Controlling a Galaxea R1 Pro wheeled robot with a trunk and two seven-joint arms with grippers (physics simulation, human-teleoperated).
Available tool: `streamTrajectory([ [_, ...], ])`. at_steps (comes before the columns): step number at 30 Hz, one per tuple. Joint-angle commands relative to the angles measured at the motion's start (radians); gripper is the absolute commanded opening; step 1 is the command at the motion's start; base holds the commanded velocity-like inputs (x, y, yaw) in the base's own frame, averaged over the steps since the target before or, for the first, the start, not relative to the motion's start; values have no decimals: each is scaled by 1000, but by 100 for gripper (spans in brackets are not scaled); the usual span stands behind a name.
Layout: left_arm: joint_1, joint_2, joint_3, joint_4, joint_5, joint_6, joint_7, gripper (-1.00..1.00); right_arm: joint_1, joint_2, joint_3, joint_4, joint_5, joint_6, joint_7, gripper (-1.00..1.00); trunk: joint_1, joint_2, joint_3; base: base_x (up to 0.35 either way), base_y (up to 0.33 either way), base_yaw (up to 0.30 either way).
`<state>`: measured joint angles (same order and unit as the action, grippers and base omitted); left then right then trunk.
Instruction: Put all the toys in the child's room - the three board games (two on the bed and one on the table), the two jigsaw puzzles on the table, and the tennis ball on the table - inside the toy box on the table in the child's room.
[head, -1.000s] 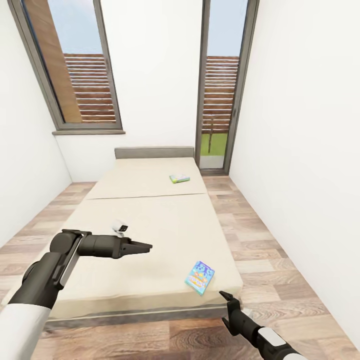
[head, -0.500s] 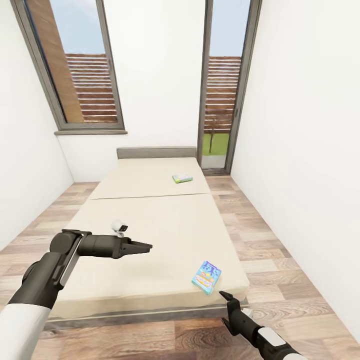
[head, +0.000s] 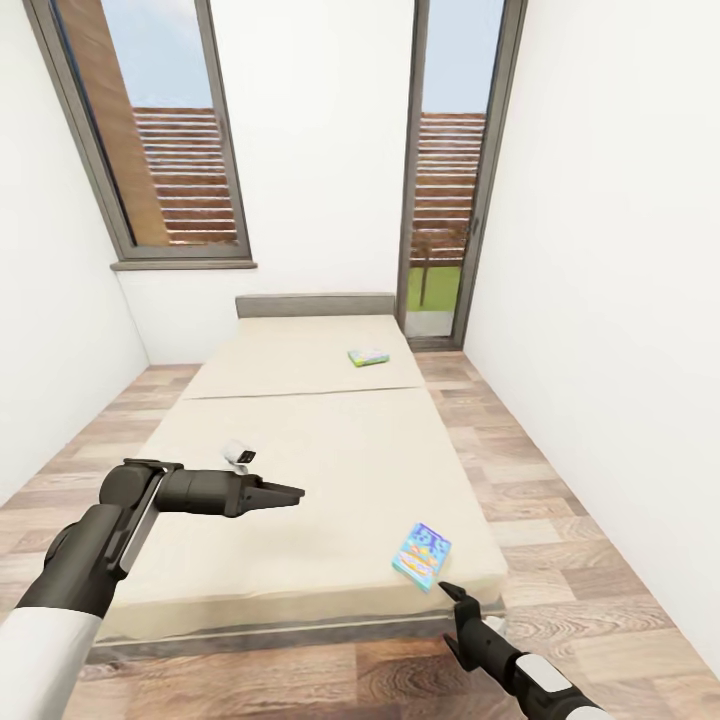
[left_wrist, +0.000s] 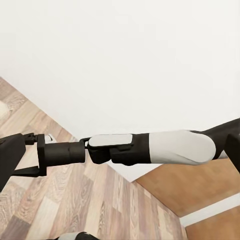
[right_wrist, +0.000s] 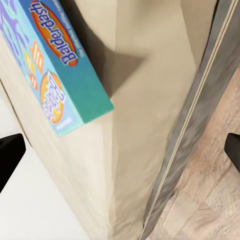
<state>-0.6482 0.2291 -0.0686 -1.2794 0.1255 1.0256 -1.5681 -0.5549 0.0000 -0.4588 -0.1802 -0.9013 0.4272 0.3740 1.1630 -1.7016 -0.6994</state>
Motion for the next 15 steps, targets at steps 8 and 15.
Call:
streamTrajectory([
  [8, -1, 1, -2, 0, 2, 11, -3, 100, 0, 0, -4, -1, -4, 3, 0, 100, 0, 0, -1, 95, 96, 0],
  [15, -1, 1, -2, 0, 2, 11, -3, 100, 0, 0, -3, -1, -3, 2, 0, 100, 0, 0, -1, 13, 12, 0],
])
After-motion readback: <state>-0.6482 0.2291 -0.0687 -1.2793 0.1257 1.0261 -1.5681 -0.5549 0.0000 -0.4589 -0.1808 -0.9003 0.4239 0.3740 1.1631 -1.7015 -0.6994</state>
